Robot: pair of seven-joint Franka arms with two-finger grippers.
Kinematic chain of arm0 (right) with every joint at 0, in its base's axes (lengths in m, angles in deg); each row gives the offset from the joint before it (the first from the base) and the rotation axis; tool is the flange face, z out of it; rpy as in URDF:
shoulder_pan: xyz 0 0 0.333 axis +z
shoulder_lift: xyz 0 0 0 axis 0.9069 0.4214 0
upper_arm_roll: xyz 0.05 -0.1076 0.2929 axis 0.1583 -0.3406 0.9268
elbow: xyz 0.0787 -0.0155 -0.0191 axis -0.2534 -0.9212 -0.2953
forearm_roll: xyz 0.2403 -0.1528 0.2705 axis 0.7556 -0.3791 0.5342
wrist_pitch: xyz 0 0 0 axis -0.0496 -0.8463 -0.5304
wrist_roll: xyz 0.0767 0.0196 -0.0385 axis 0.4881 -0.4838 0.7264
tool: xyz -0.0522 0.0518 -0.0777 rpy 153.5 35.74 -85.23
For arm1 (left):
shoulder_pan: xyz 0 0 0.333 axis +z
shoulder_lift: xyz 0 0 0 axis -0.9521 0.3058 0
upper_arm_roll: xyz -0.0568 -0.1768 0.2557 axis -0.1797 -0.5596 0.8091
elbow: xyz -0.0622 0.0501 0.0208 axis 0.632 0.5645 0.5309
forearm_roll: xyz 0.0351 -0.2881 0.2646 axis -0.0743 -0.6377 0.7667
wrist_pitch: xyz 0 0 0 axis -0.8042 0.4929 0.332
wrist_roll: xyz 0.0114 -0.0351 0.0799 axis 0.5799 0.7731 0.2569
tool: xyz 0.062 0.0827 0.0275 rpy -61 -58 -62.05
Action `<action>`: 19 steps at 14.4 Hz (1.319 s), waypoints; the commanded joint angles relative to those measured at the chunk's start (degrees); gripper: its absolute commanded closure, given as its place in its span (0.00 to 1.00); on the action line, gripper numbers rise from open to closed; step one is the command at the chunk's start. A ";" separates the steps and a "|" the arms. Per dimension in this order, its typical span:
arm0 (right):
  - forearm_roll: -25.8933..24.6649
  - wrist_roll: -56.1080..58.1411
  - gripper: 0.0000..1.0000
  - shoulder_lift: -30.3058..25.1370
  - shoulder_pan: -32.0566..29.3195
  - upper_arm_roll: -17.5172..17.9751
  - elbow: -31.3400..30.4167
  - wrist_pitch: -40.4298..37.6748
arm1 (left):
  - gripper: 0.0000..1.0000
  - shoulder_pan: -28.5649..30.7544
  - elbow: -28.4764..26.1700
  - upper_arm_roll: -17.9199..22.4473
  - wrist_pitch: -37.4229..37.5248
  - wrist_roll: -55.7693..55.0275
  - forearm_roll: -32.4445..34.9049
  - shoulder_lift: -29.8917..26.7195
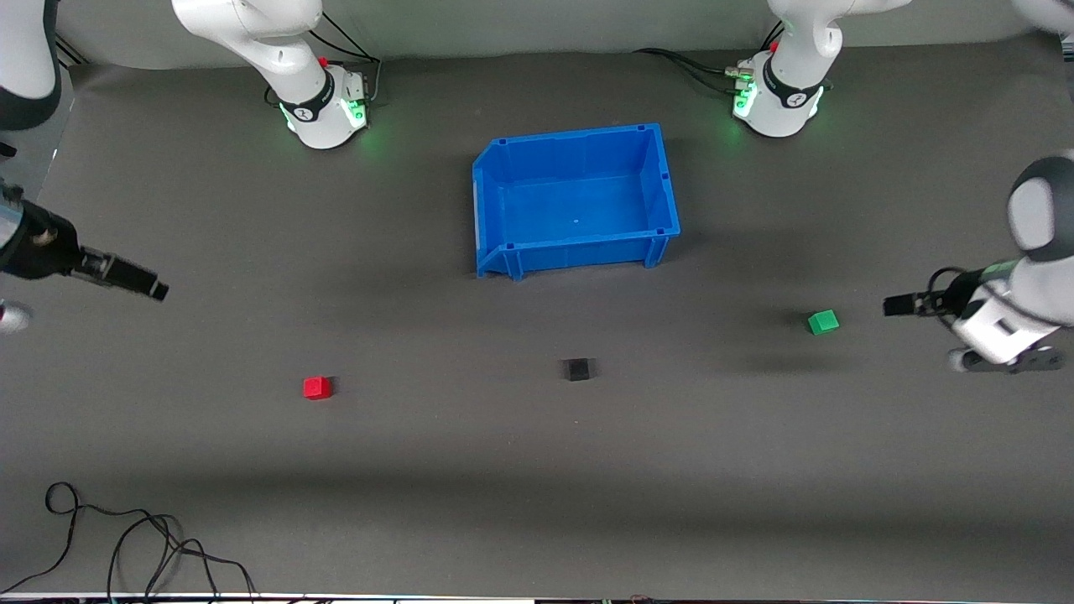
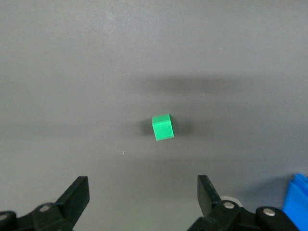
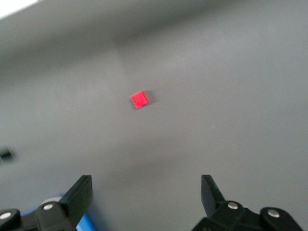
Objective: Attach green and red cubes to black cube
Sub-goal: 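Reach the right gripper to the red cube while the left gripper reaches the green cube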
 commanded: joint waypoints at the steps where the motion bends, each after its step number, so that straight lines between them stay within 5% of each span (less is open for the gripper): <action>1: 3.28 -18.86 0.00 6.14 0.91 -0.20 4.03 3.83 | 0.00 0.71 -7.26 0.04 -9.49 -4.71 -0.62 -0.20; 4: 4.61 -33.20 0.00 11.58 2.05 -0.12 3.50 6.33 | 0.01 0.45 -11.31 0.04 -17.32 -7.88 -0.71 3.04; 6: 10.64 -39.11 0.00 15.37 1.62 -0.55 1.23 8.86 | 0.08 0.28 -12.90 0.04 -21.20 -12.46 -0.62 5.93; 12: 18.93 -39.22 0.00 21.88 1.26 -0.82 -12.48 28.35 | 0.04 -1.91 -12.90 -0.31 -24.64 -14.57 -0.62 11.58; 15: 20.86 -39.31 0.00 25.57 1.26 -0.82 -13.47 34.61 | 0.16 -1.75 -13.87 -0.31 -24.29 -13.96 -0.27 11.58; 19: 23.33 -38.60 0.00 29.35 1.26 -0.73 -13.64 38.75 | 0.45 -1.48 -13.96 -0.31 -23.32 -13.78 0.26 11.66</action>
